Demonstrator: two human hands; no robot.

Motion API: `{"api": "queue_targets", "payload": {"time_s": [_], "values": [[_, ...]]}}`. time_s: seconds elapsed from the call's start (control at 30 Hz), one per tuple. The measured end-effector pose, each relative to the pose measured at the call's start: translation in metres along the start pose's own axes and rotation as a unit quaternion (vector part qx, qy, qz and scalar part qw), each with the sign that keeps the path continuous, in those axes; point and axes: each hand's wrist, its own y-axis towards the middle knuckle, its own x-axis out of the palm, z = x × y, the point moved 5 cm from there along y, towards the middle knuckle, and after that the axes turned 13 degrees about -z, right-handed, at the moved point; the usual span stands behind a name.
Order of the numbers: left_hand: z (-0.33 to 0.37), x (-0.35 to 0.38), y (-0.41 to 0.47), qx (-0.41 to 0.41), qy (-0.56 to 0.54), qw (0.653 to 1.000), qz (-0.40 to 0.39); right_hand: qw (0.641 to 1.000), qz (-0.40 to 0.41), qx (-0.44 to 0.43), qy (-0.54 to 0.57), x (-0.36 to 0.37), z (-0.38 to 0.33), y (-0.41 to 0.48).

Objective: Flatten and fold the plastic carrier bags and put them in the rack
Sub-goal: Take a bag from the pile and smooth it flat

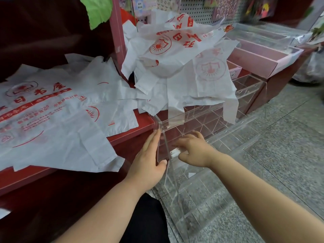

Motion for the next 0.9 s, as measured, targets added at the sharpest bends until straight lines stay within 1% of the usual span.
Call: {"api": "queue_targets", "payload": {"time_s": [0.07,0.23,0.33,0.4,0.43,0.5,0.57,0.6,0.67,0.77,0.87,0.9], "values": [[0.002,-0.001,-0.001,-0.003,0.0,1.0,0.004,0.998,0.049,-0.004,0.036,-0.008,0.001,-0.006],[0.01,-0.011,-0.017,0.012,0.011,0.999,0.037,0.985,0.156,0.002,0.073,-0.031,-0.003,-0.031],[0.008,-0.031,-0.044,0.026,0.033,0.997,0.072,0.968,0.229,-0.002,0.105,-0.049,-0.016,-0.05],[0.003,-0.053,-0.065,0.02,0.044,0.994,0.103,0.958,0.262,-0.007,0.119,-0.061,-0.032,-0.059],[0.001,-0.066,-0.077,0.013,0.051,0.992,0.119,0.956,0.266,-0.01,0.124,-0.066,-0.043,-0.061],[-0.003,-0.094,-0.101,0.005,0.07,0.985,0.158,0.961,0.248,-0.028,0.121,-0.073,-0.07,-0.057],[-0.015,-0.124,-0.128,-0.012,0.096,0.971,0.218,0.962,0.237,-0.07,0.118,-0.076,-0.105,-0.047],[-0.024,-0.139,-0.143,-0.026,0.113,0.962,0.248,0.962,0.23,-0.093,0.117,-0.076,-0.124,-0.041],[-0.051,-0.166,-0.171,-0.086,0.145,0.944,0.284,0.962,0.21,-0.135,0.108,-0.073,-0.164,-0.026],[-0.095,-0.197,-0.208,-0.188,0.183,0.924,0.276,0.964,0.171,-0.191,0.072,-0.063,-0.218,0.001],[-0.129,-0.216,-0.233,-0.281,0.222,0.906,0.224,0.965,0.143,-0.217,0.02,-0.055,-0.265,0.029],[-0.137,-0.219,-0.236,-0.3,0.24,0.9,0.204,0.966,0.135,-0.219,0.0,-0.053,-0.278,0.038]]}}
